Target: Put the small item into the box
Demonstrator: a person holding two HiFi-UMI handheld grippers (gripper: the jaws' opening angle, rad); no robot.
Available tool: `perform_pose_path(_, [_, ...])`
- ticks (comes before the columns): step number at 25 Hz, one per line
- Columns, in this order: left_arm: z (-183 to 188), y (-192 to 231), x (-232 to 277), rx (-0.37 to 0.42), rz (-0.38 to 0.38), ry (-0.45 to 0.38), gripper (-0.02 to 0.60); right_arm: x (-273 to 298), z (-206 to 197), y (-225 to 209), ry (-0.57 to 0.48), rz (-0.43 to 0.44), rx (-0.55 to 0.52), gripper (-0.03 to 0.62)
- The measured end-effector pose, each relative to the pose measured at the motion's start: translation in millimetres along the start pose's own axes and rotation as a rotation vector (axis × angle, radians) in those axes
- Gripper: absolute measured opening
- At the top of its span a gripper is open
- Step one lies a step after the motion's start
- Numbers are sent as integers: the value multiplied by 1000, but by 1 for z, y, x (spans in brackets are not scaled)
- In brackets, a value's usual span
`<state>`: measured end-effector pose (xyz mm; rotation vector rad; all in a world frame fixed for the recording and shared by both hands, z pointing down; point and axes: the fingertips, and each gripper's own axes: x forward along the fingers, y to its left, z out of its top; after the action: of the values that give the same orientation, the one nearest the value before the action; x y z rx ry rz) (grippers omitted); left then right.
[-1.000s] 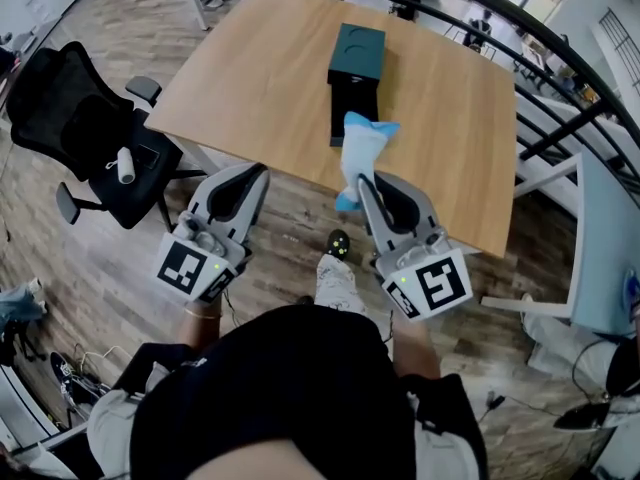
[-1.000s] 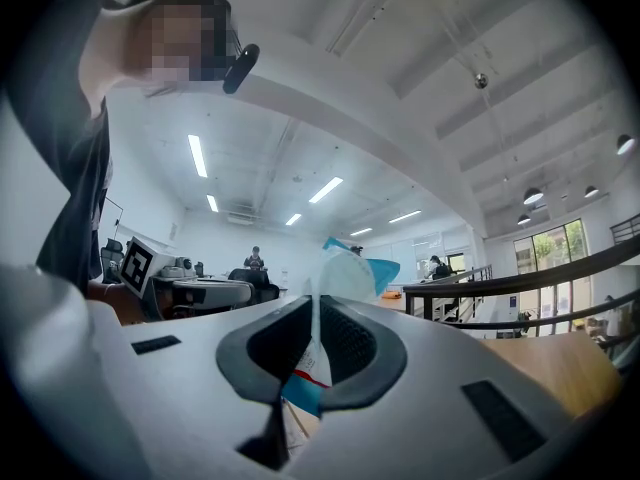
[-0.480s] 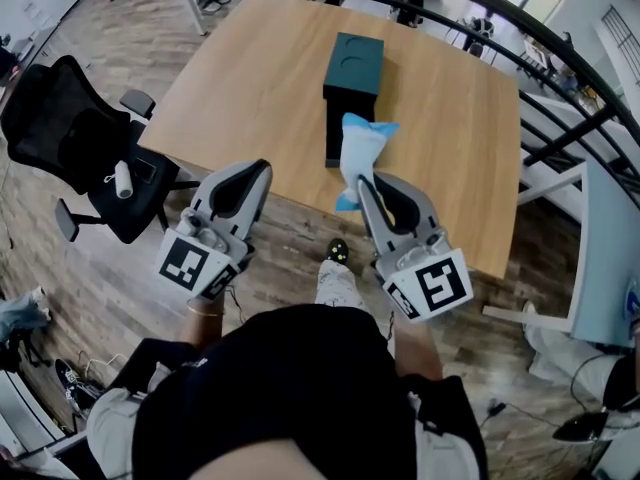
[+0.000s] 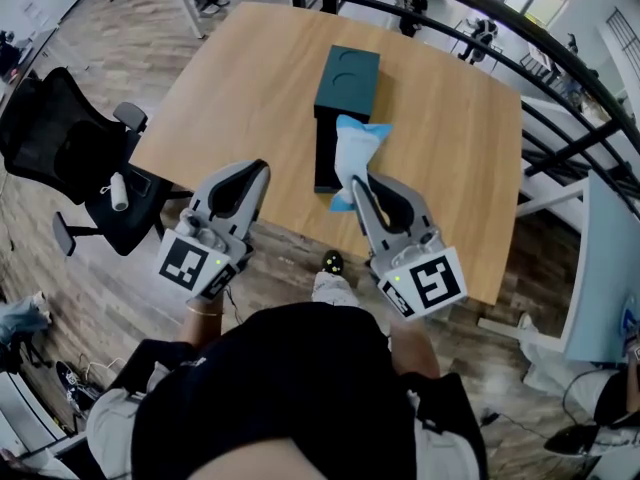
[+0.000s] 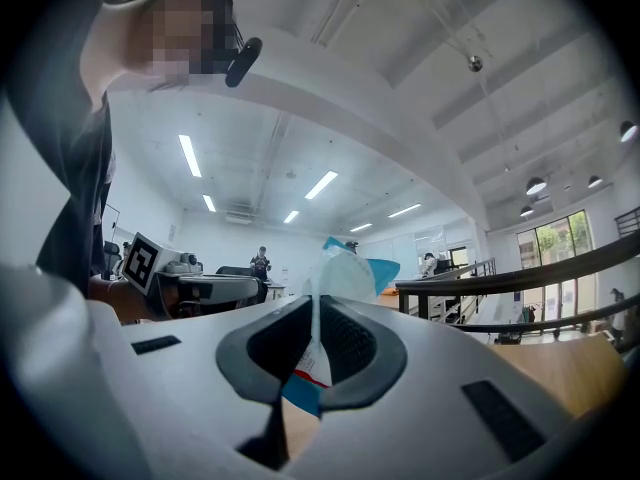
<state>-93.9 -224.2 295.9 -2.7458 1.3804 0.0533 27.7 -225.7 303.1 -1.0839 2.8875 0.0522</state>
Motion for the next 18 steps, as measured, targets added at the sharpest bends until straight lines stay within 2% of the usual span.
perform_pose_path(18, [-13,12,95,2,-32,-3,21,18,-20,-88,36,-11,-2,34])
